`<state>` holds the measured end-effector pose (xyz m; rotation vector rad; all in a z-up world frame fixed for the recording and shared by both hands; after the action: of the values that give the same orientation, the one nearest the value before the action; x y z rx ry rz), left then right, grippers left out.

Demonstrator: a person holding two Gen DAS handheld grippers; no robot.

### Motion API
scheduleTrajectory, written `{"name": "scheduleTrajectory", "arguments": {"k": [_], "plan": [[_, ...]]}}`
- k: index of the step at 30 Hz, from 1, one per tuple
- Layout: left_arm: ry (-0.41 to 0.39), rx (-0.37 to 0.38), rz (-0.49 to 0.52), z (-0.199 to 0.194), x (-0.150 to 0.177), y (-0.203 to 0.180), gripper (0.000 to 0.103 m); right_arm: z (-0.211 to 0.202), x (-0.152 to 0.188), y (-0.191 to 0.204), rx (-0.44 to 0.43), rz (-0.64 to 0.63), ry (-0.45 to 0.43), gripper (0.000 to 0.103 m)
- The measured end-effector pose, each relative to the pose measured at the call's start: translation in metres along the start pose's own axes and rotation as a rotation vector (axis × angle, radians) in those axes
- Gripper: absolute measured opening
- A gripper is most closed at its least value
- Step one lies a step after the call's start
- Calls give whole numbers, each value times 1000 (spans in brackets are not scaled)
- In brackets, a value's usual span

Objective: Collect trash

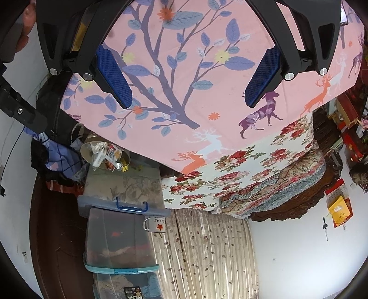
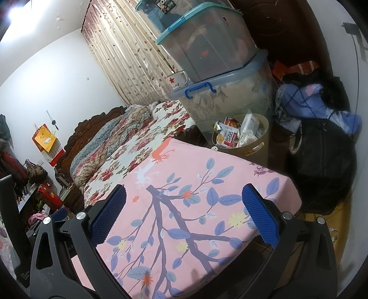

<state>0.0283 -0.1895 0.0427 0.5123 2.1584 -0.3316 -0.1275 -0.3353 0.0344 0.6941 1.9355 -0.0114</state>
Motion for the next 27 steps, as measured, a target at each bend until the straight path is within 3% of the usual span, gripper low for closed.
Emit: {"name": "scheduleTrajectory", "arguments": {"k": [27], "plan": [[34, -14, -11, 5, 2, 7, 94, 6, -1, 6, -13, -8, 9, 100]]}}
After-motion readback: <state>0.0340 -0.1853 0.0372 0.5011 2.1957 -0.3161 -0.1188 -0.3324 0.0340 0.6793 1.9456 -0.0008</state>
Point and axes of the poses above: each gripper's, at about its wrist camera, not at the fingertips, and z roughly the way its jaws point, y to its left, x to its underside, the point moved 7 cm from there along z, roughly the way its jaws point, and after that the axes turned 14 degrees about -z, right-handed, at the moved point
